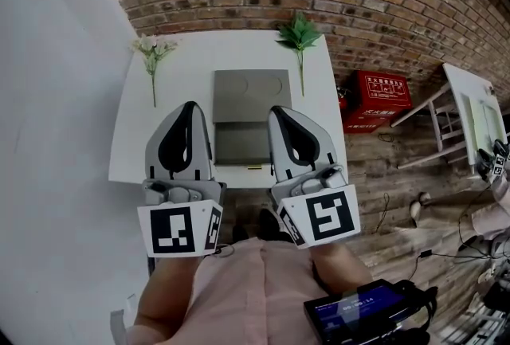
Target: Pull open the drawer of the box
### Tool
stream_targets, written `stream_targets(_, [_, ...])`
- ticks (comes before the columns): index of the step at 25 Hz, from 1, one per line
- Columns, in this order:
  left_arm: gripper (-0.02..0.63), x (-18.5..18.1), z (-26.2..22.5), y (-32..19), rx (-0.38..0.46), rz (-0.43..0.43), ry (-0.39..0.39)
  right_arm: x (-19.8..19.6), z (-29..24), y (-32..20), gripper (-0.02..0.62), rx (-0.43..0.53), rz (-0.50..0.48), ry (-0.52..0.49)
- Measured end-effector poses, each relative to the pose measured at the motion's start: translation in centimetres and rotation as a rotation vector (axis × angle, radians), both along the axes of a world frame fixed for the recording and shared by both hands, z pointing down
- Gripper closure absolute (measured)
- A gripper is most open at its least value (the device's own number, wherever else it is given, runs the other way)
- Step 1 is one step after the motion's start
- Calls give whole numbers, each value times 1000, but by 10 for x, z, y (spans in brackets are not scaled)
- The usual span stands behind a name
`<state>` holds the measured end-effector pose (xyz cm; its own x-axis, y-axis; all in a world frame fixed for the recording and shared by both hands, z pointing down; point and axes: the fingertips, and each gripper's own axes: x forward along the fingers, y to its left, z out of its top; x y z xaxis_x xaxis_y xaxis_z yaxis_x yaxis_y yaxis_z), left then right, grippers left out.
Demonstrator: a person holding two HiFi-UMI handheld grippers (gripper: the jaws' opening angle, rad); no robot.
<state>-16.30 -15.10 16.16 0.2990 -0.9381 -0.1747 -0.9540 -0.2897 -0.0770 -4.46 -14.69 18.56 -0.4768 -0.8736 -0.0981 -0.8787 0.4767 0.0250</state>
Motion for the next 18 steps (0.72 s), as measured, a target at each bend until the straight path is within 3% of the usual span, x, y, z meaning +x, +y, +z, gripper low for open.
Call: stream_targets(18, [598,2,5,-4,-11,10,-3,-3,0,-2,592,13,1,18])
